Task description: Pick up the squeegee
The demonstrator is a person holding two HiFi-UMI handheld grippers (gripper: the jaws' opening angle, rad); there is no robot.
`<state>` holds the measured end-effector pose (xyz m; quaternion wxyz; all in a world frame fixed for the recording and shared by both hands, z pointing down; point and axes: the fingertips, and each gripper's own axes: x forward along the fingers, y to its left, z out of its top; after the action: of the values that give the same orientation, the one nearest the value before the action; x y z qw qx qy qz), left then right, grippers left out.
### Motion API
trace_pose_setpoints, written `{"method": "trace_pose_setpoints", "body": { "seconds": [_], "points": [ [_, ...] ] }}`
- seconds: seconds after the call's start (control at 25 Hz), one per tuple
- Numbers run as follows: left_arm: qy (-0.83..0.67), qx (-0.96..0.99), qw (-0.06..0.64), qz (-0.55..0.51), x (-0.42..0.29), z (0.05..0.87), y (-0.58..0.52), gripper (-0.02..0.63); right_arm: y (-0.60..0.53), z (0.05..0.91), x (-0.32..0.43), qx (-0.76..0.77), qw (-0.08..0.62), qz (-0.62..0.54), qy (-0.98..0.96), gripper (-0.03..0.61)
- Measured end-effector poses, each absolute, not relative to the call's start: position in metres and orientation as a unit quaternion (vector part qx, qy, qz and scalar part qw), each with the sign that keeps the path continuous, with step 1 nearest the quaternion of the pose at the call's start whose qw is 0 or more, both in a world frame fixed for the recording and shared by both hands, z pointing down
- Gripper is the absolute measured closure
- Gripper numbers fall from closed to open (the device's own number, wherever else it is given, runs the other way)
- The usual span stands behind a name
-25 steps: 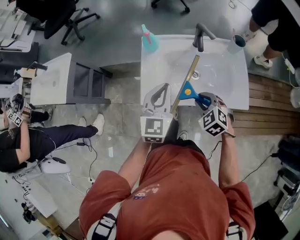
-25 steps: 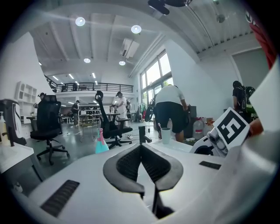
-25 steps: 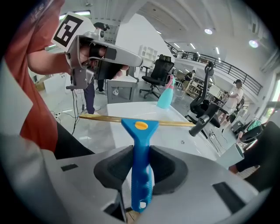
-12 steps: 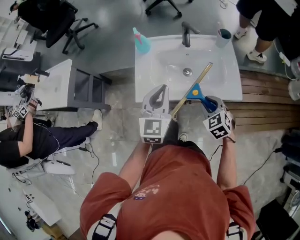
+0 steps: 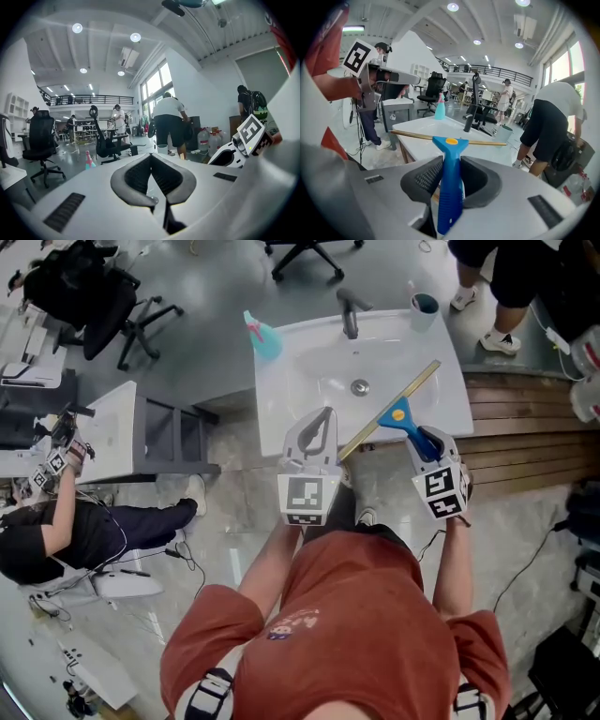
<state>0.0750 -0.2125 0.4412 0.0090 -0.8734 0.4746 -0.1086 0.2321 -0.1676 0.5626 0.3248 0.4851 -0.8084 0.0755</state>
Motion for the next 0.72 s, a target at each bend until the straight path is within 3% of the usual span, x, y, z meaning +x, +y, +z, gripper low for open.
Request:
{"method": "trace_pose_setpoints", "body": {
  "seconds": [0.72],
  "points": [
    [0.502, -0.861, 0.032, -0.072, 0.061, 0.403, -0.267, 0.598, -0.236, 0.453, 0.261, 0.607, 0.185, 0.006, -0.773, 0.456]
  ]
}}
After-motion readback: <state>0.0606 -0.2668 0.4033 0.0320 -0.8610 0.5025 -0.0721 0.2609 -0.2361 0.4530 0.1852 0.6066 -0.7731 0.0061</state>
